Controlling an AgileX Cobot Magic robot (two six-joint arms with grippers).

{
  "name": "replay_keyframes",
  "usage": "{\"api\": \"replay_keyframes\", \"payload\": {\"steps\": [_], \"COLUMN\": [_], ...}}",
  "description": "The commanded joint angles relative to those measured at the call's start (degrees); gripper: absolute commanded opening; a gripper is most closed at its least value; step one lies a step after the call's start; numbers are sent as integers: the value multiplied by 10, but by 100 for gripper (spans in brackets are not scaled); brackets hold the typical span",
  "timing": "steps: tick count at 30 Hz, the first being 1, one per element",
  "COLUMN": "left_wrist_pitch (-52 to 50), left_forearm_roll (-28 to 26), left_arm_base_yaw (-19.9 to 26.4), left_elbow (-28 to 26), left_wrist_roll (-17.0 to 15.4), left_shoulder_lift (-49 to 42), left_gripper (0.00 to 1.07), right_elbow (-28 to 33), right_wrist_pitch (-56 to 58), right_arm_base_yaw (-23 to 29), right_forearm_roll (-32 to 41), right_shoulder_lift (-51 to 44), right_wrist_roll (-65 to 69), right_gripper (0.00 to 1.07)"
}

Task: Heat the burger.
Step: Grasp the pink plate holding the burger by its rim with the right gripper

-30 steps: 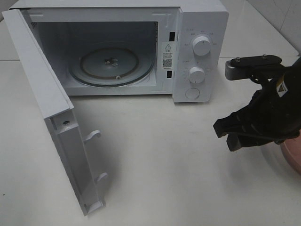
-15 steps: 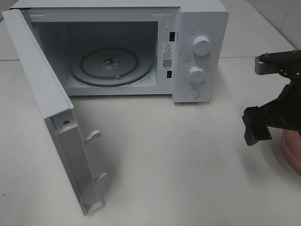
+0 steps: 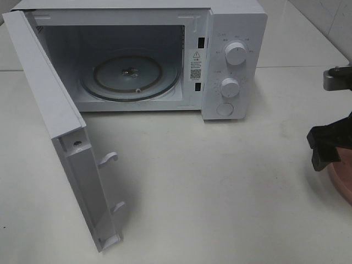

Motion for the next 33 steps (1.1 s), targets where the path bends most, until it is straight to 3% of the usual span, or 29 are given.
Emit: {"api": "replay_keyframes", "payload": {"steps": [1,10,20,33], "left_wrist_pitch": [-2,-2,-2,-2], "left_forearm_roll": [-1,-1,-1,0], "left_arm_base_yaw": [1,1,1,1], "left_elbow": [2,2,2,2], "left_wrist_roll": [-4,-4,-4,-4], "left_shoulder_lift": [-15,-15,-15,-15], "left_gripper": [98,98,98,98], "right_elbow": [-2,-3,-45,-45], "right_wrist_pitch": [-10,-57,-52,-46], "right_arm_base_yaw": [-9,-9,-18,-30], "right_forearm_roll": [-7,-8,-28,-25], "right_shoulder_lift": [29,85,163,194], "right_wrist_roll": [-17,-17,-27,-70], "right_gripper": [93,90,88,82]}}
